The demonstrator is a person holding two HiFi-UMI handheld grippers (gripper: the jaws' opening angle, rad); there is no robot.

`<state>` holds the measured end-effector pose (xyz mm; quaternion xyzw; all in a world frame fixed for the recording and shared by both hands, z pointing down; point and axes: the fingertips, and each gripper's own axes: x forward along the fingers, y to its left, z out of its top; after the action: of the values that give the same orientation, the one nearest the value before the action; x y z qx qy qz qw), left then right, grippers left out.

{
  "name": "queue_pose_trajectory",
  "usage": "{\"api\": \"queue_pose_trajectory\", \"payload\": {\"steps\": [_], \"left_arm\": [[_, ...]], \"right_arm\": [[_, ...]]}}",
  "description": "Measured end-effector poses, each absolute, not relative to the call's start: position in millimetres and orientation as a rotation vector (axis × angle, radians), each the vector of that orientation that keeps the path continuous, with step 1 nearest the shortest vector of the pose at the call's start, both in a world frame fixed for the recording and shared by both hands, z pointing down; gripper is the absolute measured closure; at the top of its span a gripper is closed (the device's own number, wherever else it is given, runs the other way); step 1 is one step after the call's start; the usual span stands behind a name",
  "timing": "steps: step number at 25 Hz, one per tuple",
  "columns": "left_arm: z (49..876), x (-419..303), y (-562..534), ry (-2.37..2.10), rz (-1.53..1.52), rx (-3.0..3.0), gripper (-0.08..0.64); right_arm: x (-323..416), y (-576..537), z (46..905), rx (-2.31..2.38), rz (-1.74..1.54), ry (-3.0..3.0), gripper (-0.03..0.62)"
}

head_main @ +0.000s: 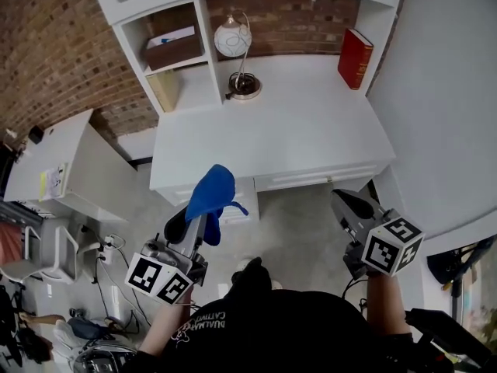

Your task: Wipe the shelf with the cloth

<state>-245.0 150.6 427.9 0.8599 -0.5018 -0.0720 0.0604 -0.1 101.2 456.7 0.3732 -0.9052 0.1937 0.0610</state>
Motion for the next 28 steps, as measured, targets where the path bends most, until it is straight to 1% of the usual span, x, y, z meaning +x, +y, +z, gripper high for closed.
{"api": "queue_pose_trajectory", "payload": {"steps": [6, 11, 19, 22, 25, 28], "left_arm": [[428, -249, 102, -1.474, -0.229, 2.588, 0.534], [419, -252, 30, -1.469, -0.282, 2.599, 0.538], [363, -274, -78, -1.308, -0.462, 2.666, 0.541], [343, -285, -109, -1.176, -0.548, 2.660, 0.545], [324, -286, -132, -0.983, -0.543, 2.707, 0.546], [300, -286, -148, -0.896, -0.504, 2.795, 0.545]], "right_arm": [[-2, 69, 462, 1.154, 0.572, -2.712, 0.584], [1, 17, 455, 1.219, 0.564, -2.692, 0.584], [-14, -90, 404, 1.320, 0.445, -2.700, 0.584], [-20, -120, 382, 1.363, 0.383, -2.697, 0.584], [-31, -140, 368, 1.381, 0.336, -2.702, 0.584], [-46, -149, 359, 1.362, 0.291, -2.717, 0.584]]}}
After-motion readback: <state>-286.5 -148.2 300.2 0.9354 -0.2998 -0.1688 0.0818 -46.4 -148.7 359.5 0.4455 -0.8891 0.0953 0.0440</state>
